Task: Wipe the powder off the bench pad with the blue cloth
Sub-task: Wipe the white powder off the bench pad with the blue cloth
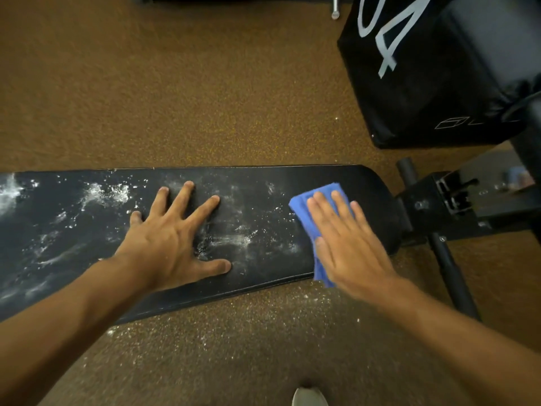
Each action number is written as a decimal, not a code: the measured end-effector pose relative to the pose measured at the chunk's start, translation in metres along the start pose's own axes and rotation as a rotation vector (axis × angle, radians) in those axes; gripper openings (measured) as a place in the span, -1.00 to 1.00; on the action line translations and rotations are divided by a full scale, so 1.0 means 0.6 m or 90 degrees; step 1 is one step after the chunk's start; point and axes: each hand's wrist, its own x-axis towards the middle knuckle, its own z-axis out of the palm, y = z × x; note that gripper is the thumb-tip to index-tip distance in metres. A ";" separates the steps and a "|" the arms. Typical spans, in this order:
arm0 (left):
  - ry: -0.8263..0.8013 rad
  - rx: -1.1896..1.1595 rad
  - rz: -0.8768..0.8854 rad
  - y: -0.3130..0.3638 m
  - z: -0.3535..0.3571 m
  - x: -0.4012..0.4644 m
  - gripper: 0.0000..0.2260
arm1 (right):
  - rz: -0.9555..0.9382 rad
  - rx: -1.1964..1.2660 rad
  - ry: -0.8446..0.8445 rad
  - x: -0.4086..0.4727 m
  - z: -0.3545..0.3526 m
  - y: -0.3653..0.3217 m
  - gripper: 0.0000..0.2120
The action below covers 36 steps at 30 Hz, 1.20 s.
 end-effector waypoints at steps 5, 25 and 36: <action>0.005 -0.006 0.007 -0.001 0.003 0.001 0.10 | 0.238 0.030 0.072 0.103 -0.003 -0.038 -0.32; -0.008 -0.001 -0.007 0.003 -0.003 -0.001 0.08 | 0.090 0.045 0.022 0.019 0.004 -0.022 -0.38; -0.007 -0.006 -0.005 0.003 -0.002 0.000 0.08 | 0.029 0.040 0.004 -0.013 0.005 -0.038 -0.39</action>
